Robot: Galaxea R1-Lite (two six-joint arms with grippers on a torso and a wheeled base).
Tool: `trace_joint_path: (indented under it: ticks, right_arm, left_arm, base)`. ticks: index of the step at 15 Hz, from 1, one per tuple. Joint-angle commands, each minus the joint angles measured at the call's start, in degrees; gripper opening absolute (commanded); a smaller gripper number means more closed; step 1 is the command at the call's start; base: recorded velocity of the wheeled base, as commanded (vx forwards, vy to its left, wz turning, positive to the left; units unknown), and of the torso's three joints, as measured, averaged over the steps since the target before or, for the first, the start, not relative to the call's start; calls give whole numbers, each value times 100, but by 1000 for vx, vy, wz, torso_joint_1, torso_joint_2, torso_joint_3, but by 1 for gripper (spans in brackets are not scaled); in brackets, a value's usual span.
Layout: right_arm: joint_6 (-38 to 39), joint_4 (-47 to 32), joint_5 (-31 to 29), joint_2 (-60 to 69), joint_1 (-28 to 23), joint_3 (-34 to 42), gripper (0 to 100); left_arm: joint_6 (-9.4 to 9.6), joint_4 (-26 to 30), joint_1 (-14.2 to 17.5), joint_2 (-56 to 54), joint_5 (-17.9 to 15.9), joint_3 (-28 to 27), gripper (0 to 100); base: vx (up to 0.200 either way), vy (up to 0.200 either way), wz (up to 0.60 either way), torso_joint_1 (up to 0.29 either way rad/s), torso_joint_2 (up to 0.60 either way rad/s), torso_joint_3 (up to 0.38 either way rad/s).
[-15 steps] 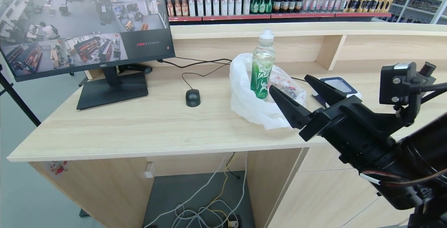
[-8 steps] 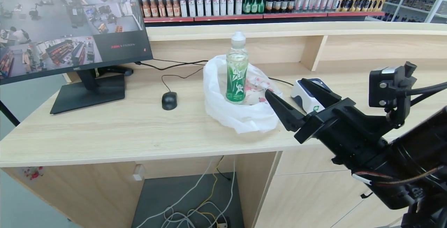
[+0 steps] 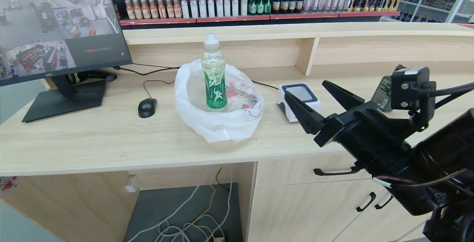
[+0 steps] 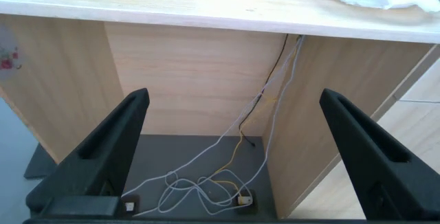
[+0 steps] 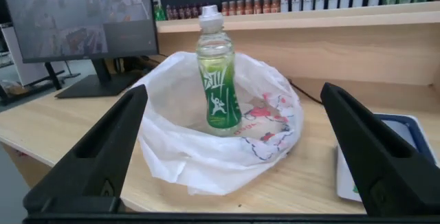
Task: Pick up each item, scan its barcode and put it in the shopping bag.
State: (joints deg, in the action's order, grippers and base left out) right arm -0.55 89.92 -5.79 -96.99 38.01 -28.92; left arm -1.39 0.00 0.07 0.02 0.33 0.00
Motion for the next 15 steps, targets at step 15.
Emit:
trace_joint_path:
  ticks: [15]
  right_arm:
    - [-7,8,-1,-136,-136,62,100]
  left_arm:
    - [-2,0,1,-2,2,0,100]
  base:
    - [0,-200,0,2,2,3]
